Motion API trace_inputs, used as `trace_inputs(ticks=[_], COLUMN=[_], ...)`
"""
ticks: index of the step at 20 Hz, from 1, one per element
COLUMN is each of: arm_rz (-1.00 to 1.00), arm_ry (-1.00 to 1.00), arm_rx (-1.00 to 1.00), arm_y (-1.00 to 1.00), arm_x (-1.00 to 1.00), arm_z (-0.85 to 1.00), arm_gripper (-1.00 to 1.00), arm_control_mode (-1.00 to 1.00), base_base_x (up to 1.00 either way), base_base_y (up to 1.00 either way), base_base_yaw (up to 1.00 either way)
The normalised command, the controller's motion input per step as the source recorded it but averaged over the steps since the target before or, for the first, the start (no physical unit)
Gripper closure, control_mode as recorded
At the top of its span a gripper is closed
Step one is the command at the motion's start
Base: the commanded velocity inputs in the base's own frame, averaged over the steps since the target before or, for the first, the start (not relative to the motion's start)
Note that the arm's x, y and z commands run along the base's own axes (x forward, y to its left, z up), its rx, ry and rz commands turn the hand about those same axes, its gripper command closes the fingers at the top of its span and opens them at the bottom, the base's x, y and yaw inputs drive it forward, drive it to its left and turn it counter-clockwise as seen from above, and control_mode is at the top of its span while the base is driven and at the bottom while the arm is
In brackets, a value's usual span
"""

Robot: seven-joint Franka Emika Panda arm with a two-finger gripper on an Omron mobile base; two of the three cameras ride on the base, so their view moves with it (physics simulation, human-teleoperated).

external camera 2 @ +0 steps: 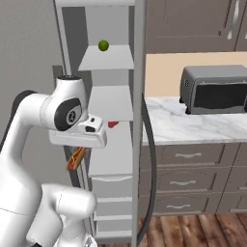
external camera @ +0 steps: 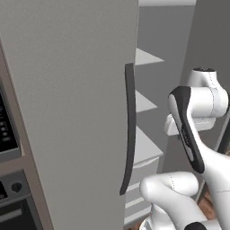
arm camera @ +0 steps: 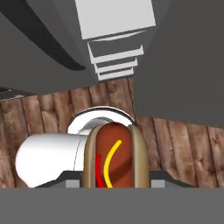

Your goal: Store the hot dog in the freezer for long-term storage. Close the freezer door after placing the cooked food.

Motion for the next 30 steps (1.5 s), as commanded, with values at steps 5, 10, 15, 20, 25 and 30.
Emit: trace_inputs(ticks=[5,10,15,20,25,30], arm_rz=[0.15,0.11,0.0,0.0,0.0,0.0], arm_ry=[-0.12,-0.19,-0.23,-0.12,-0.02,0.0], arm_rx=[0.01,0.11,0.05,0.04,0.02,0.0], arm_y=[0.0,0.04,0.14,0.03,0.0,0.0], arm_x=[0.97,0.89,1.0,0.94,0.68,0.72], arm_z=[0.0,-0.1,-0.17,-0.24,-0.08,-0.11], arm_gripper=[1.0,1.0,1.0,1.0,1.0,1.0], arm_control_mode=[-1.0,-1.0,-1.0,-1.0,-1.0,-1.0], base_base_x=[0.0,0.0,0.0,0.0,0.0,0.0], base_base_y=[0.0,0.0,0.0,0.0,0.0,0.0], base_base_yaw=[0.0,0.0,0.0,0.0,0.0,0.0])
